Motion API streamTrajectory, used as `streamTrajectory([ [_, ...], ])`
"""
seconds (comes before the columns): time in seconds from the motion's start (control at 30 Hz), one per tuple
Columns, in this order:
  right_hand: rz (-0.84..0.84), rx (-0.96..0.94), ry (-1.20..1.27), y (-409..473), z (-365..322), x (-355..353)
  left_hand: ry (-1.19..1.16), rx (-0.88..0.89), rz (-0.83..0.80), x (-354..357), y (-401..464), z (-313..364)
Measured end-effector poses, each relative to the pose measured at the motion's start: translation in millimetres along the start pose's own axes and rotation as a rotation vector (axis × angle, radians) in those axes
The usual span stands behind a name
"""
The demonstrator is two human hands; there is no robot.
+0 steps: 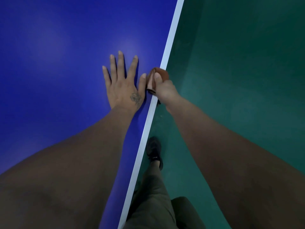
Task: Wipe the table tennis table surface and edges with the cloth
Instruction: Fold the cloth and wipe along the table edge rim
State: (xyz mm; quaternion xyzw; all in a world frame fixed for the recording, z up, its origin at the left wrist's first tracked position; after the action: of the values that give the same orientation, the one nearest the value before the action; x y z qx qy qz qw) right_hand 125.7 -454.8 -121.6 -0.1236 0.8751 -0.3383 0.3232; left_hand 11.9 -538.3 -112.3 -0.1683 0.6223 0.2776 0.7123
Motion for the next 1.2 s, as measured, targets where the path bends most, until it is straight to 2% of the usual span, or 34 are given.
streamTrajectory([
  [0.13,-0.014,0.017,0.005,-21,24,5,0.084,0.003,-0.010,7,-1,3],
  [0.37,-0.093,0.107,-0.091,-70,68,16,0.049,0.003,0.002,6,0,0],
  [0.67,-0.023,0.079,-0.040,-16,18,6,0.050,-0.001,0.005,12,2,-2],
  [1.03,0.015,-0.063,0.003,74,-77,-26,0.004,0.006,0.047,12,1,-2],
  [1.1,0.049,-0.050,0.017,72,-77,-25,0.008,0.010,0.053,13,2,-1],
  [1.2,0.014,0.027,0.010,44,-41,-11,0.004,0.015,0.051,12,2,-1],
])
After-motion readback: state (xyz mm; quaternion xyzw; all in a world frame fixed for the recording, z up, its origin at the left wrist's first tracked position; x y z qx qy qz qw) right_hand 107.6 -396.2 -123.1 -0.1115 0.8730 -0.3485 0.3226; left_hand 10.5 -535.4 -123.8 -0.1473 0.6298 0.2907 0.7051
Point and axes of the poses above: each hand's wrist, its own y-axis towards the middle knuckle, its own x-axis out of the palm, z = x × y, the point moved 3 cm from there along y, towards the middle knuckle, and after that the axes turned 12 degrees about z, right-handed, at the moved point
